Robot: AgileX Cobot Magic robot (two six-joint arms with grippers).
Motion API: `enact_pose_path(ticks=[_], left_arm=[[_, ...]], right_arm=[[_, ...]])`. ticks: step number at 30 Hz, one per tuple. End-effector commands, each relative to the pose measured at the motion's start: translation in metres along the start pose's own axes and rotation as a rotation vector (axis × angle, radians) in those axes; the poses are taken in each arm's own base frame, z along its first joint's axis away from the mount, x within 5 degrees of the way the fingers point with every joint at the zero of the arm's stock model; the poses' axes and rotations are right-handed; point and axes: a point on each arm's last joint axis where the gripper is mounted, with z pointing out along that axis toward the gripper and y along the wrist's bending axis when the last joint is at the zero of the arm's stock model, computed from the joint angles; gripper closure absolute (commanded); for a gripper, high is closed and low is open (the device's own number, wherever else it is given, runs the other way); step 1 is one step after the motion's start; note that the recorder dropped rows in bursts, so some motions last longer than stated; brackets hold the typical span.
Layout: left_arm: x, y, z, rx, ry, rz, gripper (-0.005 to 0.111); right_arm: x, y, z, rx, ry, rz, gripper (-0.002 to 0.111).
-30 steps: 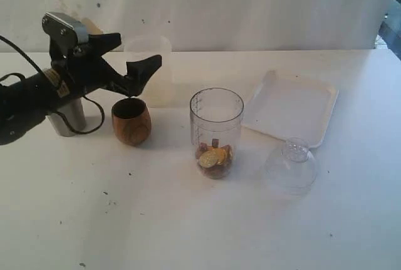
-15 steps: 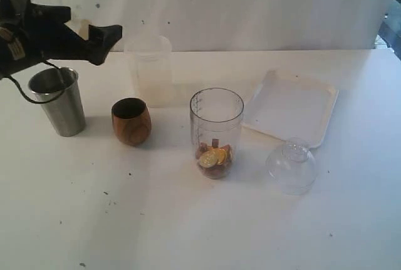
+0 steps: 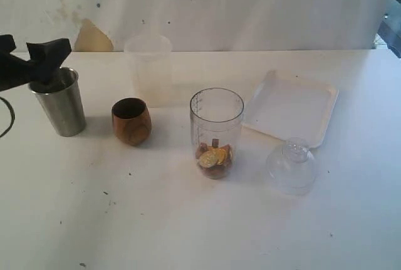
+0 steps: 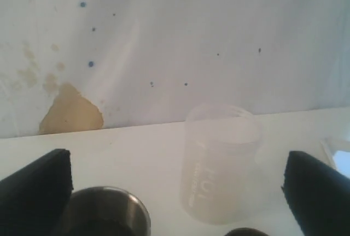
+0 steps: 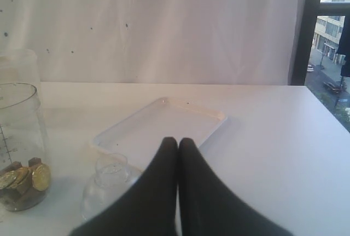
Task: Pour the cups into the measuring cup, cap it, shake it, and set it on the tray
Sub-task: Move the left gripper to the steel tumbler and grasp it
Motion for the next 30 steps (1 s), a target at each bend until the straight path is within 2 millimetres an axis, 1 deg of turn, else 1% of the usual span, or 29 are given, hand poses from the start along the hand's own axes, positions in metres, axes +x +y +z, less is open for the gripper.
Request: enact_pose_path(ticks=[1, 4, 7, 10, 12, 17, 23, 24, 30], left_arm=[[0.013, -0.004, -0.015, 0.014, -0.02, -0.044, 0.002], [0.032, -0.002, -0.025, -0.026, 0.034, -0.057, 0.002], [0.049, 0.004, -0.039, -0.121, 0.043, -0.044, 0.002], [0.056, 0.012, -0.052, -0.238, 0.002, -0.044, 0.002], [0.059, 0.012, -0.055, -0.246, 0.005, -0.007, 0.002], [0.069, 0.009, -0.049, -0.189, 0.027, 0.007, 0.002], [0.086, 0.013, -0.037, -0.168, -0.021, -0.028, 0.002], [0.088, 0.013, -0.034, -0.156, -0.036, -0.031, 0.001], [0.107, 0.02, -0.013, -0.146, 0.031, -0.04, 0.001]], right_arm=[[0.0, 0.0, 0.0, 0.004, -0.003, 0.004, 0.108], [0.0, 0.0, 0.0, 0.004, -0.003, 0.004, 0.108], [0.0, 0.0, 0.0, 0.004, -0.003, 0.004, 0.108], [0.0, 0.0, 0.0, 0.004, -0.003, 0.004, 0.108], [0.0, 0.0, 0.0, 0.004, -0.003, 0.004, 0.108], [0.0, 0.0, 0.0, 0.004, -0.003, 0.004, 0.108], [0.0, 0.0, 0.0, 0.004, -0.003, 0.004, 0.108], [0.0, 0.0, 0.0, 0.004, -0.003, 0.004, 0.108], [0.0, 0.0, 0.0, 0.004, -0.003, 0.004, 0.108]])
